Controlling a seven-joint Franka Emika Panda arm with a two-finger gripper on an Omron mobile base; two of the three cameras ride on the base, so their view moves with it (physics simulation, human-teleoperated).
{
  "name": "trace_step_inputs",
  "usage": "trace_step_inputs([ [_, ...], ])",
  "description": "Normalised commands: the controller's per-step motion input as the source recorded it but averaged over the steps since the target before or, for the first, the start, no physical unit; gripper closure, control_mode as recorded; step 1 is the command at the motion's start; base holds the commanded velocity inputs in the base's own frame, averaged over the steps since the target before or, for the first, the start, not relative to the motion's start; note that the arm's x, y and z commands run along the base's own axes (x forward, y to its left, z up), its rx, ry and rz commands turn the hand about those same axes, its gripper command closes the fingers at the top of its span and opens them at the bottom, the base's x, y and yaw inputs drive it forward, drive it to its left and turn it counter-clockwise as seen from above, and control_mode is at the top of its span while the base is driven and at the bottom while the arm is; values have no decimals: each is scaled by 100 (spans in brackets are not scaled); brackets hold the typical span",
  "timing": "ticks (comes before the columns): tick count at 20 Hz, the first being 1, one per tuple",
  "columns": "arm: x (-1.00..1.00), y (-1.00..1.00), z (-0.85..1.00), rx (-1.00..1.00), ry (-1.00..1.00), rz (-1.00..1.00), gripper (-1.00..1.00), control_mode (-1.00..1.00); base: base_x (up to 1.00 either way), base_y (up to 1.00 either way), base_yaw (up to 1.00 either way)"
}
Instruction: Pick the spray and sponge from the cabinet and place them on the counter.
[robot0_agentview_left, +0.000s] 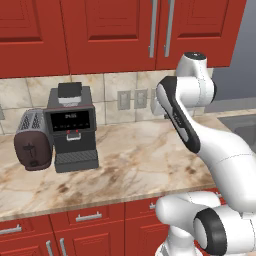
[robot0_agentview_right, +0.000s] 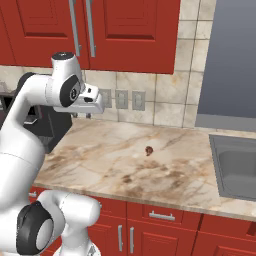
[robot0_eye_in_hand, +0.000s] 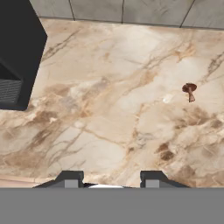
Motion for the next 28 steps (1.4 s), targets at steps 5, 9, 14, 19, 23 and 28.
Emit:
trace_step_inputs([
  [5,0,0,0,0,1,0,-100,-100,0,0,0],
  [9,-31,0,0,0,0,0,-100,-100,0,0,0],
  [14,-63,-2,1,2,-4,0,-100,-100,0,0,0],
  [19,-59,0,12,1,-8,0,-100,-100,0,0,0],
  [23,-22,0,28,1,-21,0,-100,-100,0,0,0],
  [28,-10,0,31,0,-24,0,-100,-100,0,0,0],
])
